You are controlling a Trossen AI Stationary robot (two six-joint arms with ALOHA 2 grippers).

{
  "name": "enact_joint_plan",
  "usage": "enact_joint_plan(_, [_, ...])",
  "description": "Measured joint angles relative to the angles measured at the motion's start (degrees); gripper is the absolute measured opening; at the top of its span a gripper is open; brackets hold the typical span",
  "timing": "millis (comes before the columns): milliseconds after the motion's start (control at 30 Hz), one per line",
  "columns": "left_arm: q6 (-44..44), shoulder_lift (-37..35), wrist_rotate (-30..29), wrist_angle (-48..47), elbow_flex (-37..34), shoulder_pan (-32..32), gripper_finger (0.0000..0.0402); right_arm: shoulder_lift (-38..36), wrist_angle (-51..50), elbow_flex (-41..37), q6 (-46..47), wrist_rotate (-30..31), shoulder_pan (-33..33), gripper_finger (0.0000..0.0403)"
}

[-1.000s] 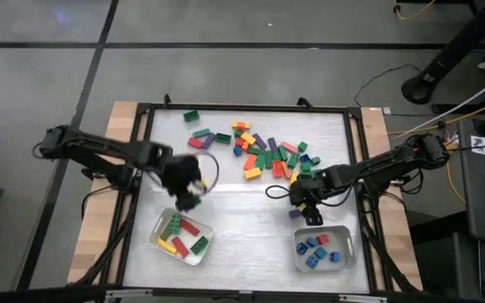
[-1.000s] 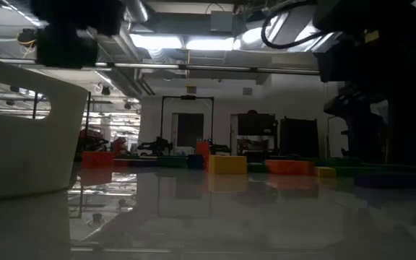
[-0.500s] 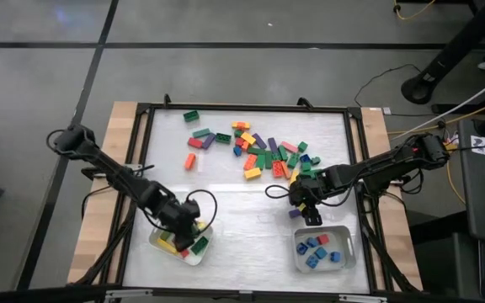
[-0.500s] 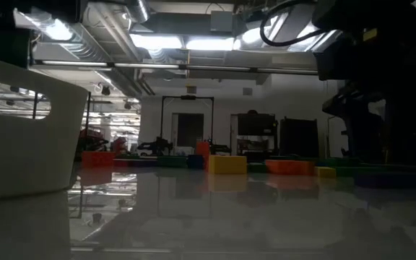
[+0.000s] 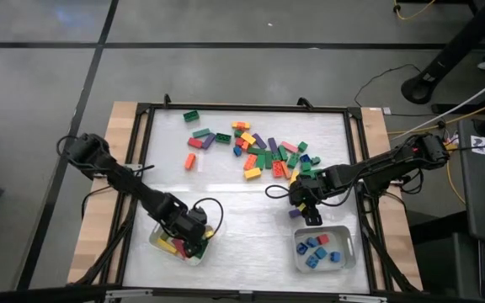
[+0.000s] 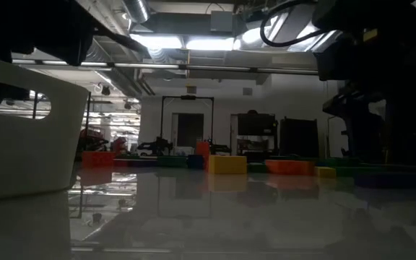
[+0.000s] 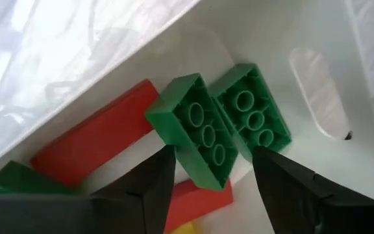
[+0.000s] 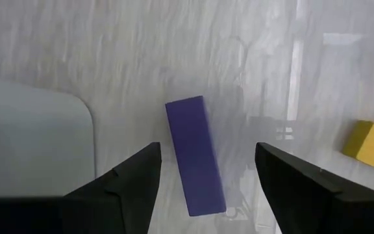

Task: Sort blocks by size
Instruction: Put the rectangular violet block into the white bin

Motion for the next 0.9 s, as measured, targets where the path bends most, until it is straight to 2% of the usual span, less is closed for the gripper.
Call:
enact_joint_plan(200, [1.1, 0.2, -0.2, 2.0, 0.0, 0.0, 0.0196, 1.0, 0.1, -1.1, 0.0, -0.6, 0.0, 0.0250])
enact_joint_plan(400, [1.3, 0.2, -3.6, 6.4, 0.0, 0.0, 0.0196, 3.0, 2.5, -2.8, 0.1, 0.7, 0.0, 0.0241])
enact_joint_plan(533, [1.4, 0.2, -7.8, 8.3, 0.0, 0.0, 0.0196, 3.6, 3.3, -4.0, 0.1, 0.9, 0.0, 0.0205])
enact_joint_plan(800, [7.0, 0.2, -15.1, 10.1, 0.0, 2.3, 0.0196, 3.5, 4.2, -4.8, 0.0, 2.2, 0.0, 0.0098])
enact_joint_plan(900, [8.9, 0.2, -15.6, 10.5, 0.0, 3.9, 0.0196, 3.5, 6.3, -4.9, -0.1, 1.7, 0.0, 0.0096])
